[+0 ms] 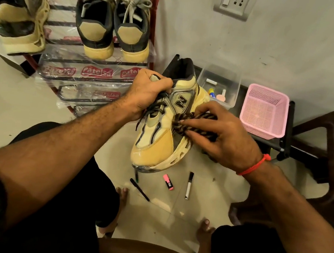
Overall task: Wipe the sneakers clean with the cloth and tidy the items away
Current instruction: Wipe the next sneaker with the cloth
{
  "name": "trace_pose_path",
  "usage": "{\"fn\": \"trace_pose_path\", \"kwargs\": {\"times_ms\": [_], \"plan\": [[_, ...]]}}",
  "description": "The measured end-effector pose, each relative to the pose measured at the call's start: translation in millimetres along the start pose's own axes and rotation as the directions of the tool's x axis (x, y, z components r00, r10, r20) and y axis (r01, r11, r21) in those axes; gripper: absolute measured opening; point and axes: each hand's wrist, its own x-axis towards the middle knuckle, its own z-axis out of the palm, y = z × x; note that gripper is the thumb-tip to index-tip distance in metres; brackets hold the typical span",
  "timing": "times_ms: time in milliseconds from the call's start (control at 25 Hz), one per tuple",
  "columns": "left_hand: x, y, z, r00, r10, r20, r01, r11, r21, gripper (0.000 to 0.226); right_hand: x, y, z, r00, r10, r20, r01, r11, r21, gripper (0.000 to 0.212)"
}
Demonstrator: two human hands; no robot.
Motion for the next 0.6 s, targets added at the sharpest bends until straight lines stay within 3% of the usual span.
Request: {"fn": "trace_pose_path", "kwargs": {"times_ms": [80,200,240,360,440,520,600], "plan": [[1,0,-1,1.000,-0.004,-0.013,0.004,0.999,-0.032,0.042,-5,-9,5,0.999,-0.031,0.013,0.031,0.997,0.066,0.034],[0,1,-3,1.000,0.008,0.009,-0.008,0.999,-0.035,0.028,-12,-34,14,0.948,-0.287,0.139,0.264,0.951,0.162,0.032],[0,1,-3,1.000,-0.001,0.020,0.002,0.999,-0.047,0.024,-10,-29,11,0.947,-0.293,0.134,0.277,0.953,0.126,0.032],[0,0,-2,0.999,-0.036,0.022,0.038,0.996,-0.086,0.022,2,1,-2,0.997,0.000,-0.077,0.000,1.000,0.010,0.034],[0,0,0,0.999,-0.042,0.023,0.044,0.994,-0.098,0.021,1,1,-1,0.992,0.061,-0.106,-0.058,0.998,0.026,0.035],[0,-1,0,0.999,-0.033,0.044,0.036,0.996,-0.082,0.012,-5,-20,11,0.992,-0.124,0.013,0.122,0.987,0.107,0.034],[0,-3,0,0.995,-0.017,0.095,0.025,0.997,-0.076,0.040,-9,-28,15,0.960,-0.261,0.107,0.251,0.963,0.093,0.034]]}}
